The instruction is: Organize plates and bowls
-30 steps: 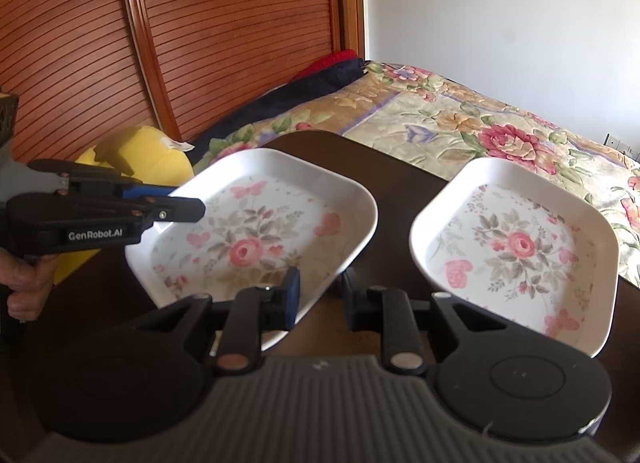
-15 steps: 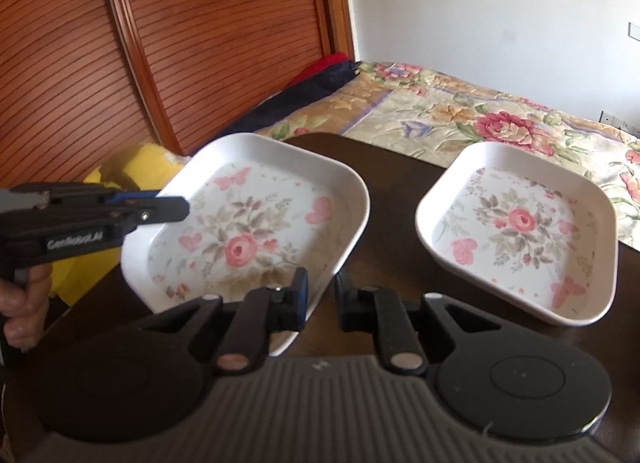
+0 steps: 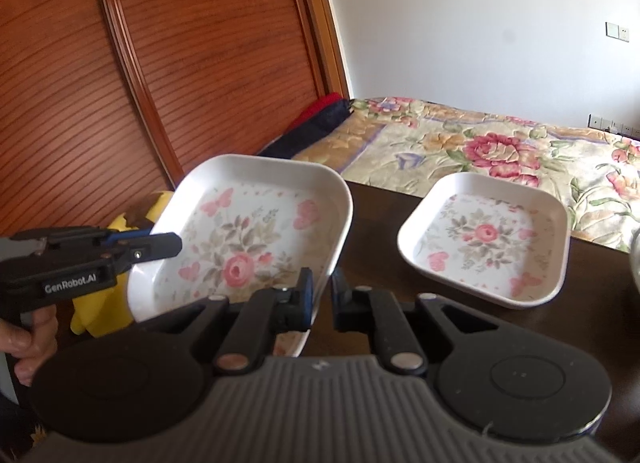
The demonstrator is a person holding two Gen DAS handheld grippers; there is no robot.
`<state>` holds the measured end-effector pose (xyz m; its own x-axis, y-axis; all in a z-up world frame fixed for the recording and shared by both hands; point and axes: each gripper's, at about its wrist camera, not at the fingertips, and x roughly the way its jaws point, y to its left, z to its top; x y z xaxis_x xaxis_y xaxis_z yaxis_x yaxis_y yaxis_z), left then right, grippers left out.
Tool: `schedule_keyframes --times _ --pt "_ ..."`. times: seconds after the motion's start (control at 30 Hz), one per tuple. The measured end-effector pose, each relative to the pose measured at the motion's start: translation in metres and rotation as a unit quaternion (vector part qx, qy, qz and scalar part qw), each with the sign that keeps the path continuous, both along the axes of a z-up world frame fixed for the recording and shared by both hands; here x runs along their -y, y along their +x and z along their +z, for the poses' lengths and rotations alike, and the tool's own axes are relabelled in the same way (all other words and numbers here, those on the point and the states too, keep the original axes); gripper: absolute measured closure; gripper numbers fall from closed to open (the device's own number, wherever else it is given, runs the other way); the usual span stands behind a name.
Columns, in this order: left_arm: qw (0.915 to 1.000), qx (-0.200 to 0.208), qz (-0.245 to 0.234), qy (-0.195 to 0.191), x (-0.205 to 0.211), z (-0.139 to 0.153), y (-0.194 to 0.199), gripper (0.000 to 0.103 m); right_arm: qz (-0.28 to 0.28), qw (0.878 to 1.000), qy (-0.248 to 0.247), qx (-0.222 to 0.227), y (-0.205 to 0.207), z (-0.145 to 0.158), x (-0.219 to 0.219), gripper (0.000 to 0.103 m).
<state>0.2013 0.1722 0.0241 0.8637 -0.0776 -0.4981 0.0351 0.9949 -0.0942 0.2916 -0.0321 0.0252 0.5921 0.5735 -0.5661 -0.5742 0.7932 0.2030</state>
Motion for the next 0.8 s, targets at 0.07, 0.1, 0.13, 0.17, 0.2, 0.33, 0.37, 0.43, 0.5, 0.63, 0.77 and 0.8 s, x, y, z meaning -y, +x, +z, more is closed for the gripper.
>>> schedule_keyframes --times 0.07,0.1,0.13,0.17,0.2,0.33,0.37,0.43,0.5,0.63,0.77,0.8 --pt "1.0 0.0 -0.003 -0.003 0.007 0.002 -0.009 0.086 0.002 1.0 0.004 0.002 -0.008 0.003 0.01 0.092" --pt "1.0 0.0 -0.005 -0.005 0.011 0.001 -0.013 0.086 0.001 1.0 0.004 0.005 -0.013 0.004 0.015 0.092" --pt "0.9999 -0.001 -0.008 -0.007 0.015 0.0 -0.018 0.086 0.0 1.0 0.004 0.007 -0.018 0.004 0.021 0.092" --pt "0.9999 -0.002 -0.01 -0.008 0.02 -0.001 -0.023 0.086 -0.001 1.0 0.004 0.007 -0.022 0.005 0.025 0.092" --pt "0.9999 -0.003 -0.013 -0.007 0.024 -0.002 -0.027 0.086 -0.002 1.0 0.004 0.009 -0.026 0.005 0.029 0.092" --pt "0.9998 -0.005 -0.021 -0.005 0.041 -0.005 -0.042 0.086 -0.008 1.0 -0.004 0.018 -0.042 0.003 0.042 0.092" --pt "0.9997 -0.005 -0.023 -0.003 0.045 -0.006 -0.045 0.086 -0.01 1.0 -0.005 0.019 -0.046 0.002 0.045 0.092" --pt "0.9997 -0.005 -0.026 -0.002 0.051 -0.006 -0.05 0.086 -0.013 1.0 -0.006 0.018 -0.052 0.0 0.05 0.092" --pt "0.9996 -0.007 -0.029 -0.002 0.054 -0.008 -0.054 0.086 -0.015 1.0 -0.005 0.017 -0.057 -0.003 0.055 0.092" --pt "0.9993 -0.01 -0.035 0.0 0.06 -0.01 -0.061 0.086 -0.02 1.0 -0.003 0.014 -0.068 -0.008 0.062 0.092" --pt "0.9993 -0.012 -0.037 0.001 0.064 -0.011 -0.069 0.086 -0.021 1.0 0.001 0.013 -0.077 -0.01 0.069 0.092" --pt "0.9992 -0.013 -0.037 0.001 0.066 -0.011 -0.071 0.086 -0.02 1.0 0.002 0.014 -0.079 -0.011 0.07 0.092"
